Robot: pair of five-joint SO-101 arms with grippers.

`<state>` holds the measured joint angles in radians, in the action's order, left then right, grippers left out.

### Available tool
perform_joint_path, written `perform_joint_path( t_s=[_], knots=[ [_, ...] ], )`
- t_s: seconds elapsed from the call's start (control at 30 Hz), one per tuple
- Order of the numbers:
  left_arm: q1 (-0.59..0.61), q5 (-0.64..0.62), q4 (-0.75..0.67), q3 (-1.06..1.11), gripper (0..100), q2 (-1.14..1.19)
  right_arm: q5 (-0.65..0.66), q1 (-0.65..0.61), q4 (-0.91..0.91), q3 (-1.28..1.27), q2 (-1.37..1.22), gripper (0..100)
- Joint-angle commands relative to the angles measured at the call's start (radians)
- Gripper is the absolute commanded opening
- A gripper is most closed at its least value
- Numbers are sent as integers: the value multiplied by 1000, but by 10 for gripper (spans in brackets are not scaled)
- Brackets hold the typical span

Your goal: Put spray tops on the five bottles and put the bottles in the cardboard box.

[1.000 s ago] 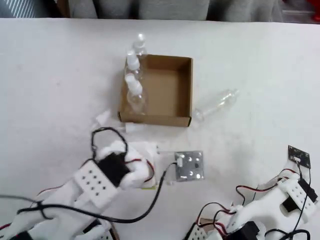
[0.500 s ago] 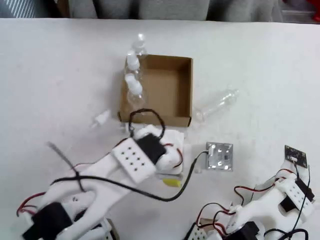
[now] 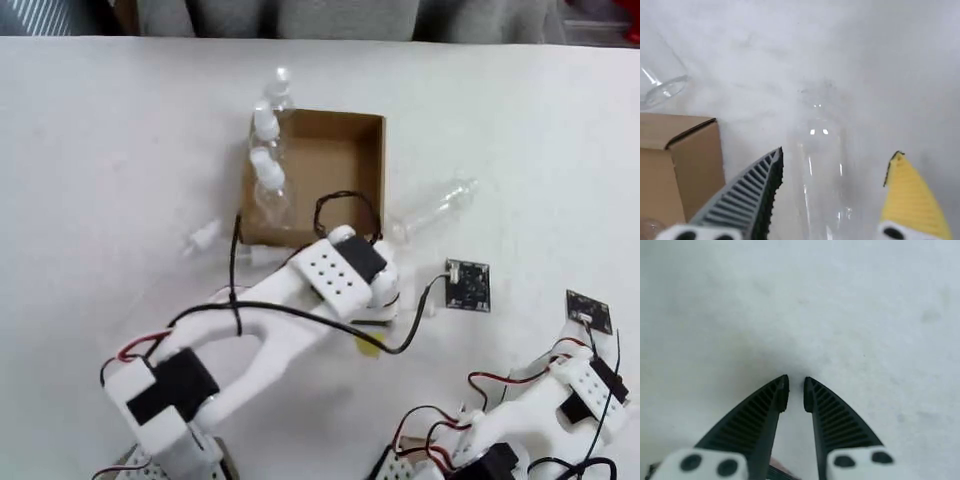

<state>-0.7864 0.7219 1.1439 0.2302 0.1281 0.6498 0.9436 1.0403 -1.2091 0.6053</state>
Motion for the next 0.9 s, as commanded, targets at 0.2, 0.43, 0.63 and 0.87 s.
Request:
perform_joint_path(
  t_s=[0.2, 0.43, 0.63, 0.87],
  knots=[
    [33, 9, -18, -107, 329, 79, 25, -12, -7, 3, 27, 38],
    [56, 6, -25, -147, 329, 143, 29, -12, -7, -3, 27, 38],
    [56, -6, -17, -224, 329, 245, 29, -12, -8, -3, 27, 38],
    [61, -35, -15, -298, 328, 355, 29, -12, -8, -3, 27, 38]
  ],
)
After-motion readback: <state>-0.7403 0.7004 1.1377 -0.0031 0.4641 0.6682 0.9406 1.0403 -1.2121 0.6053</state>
